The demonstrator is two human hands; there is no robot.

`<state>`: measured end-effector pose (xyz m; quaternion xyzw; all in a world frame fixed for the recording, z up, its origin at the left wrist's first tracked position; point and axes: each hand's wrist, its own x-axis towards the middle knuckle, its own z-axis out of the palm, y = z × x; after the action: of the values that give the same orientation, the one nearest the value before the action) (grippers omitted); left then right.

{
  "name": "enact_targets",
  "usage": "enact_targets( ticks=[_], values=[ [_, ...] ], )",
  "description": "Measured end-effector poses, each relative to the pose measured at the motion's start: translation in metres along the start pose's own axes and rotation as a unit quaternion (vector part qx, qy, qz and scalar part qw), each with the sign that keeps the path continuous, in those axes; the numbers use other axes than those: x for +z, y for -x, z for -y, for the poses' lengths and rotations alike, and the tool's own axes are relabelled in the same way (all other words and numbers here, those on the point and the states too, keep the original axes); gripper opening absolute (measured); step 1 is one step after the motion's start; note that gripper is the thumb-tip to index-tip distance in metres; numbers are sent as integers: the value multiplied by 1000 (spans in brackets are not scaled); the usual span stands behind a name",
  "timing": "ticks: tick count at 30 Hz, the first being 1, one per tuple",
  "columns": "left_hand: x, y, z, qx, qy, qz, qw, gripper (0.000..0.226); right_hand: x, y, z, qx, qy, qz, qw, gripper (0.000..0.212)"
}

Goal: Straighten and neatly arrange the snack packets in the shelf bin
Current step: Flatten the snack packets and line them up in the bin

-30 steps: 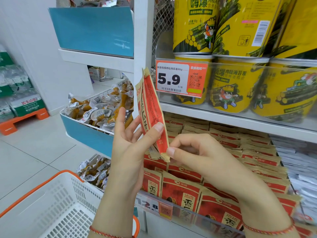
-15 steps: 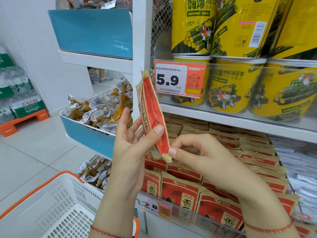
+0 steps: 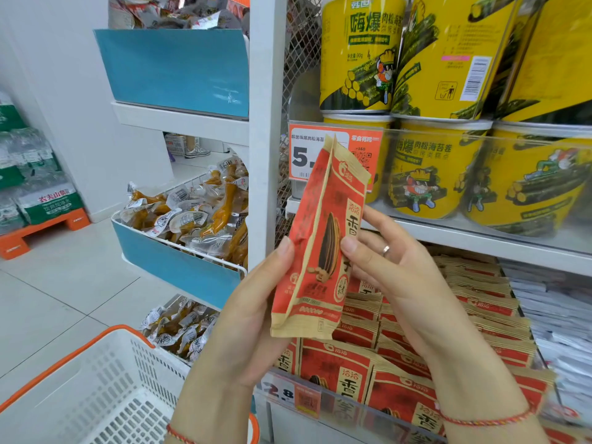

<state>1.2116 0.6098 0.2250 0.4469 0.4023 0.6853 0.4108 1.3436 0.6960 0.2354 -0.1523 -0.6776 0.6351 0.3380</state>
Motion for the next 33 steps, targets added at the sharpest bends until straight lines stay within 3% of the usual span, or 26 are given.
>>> enact_targets(
  ticks=[2, 4, 10, 13, 17, 21, 26, 29, 33],
  values=[
    [-2, 6, 6, -33, 26, 10, 999, 68, -3, 0, 2, -11, -34, -35, 999, 44],
    [-6, 18, 10, -64, 2, -37, 997, 72, -6, 0, 3, -17, -46, -64, 997, 44],
    [-1, 21, 15, -24, -109, -55, 992, 34, -5, -1, 3, -45, -33, -109, 993, 43],
    [7, 22, 12, 23, -153, -72, 985, 37, -3, 1, 6, -67, 11, -122, 990, 35],
    [4, 20, 15, 82, -185, -147, 968, 37, -8, 9, 18, -105, 128, -95, 982, 21],
    [8, 20, 14, 123, -186, -142, 964, 34, -15, 19, 33, -136, 175, -28, 975, 24],
    [16, 16, 19, 119, -218, -157, 956, 44, -13, 19, 31, -184, 172, -73, 965, 17],
    [7, 14, 26, 46, -325, -192, 925, 46, -18, 16, 27, -218, 190, -130, 948, 24],
    [2, 13, 38, -17, -542, -143, 828, 40, -28, 12, 20, -212, 199, -146, 946, 27]
  ],
)
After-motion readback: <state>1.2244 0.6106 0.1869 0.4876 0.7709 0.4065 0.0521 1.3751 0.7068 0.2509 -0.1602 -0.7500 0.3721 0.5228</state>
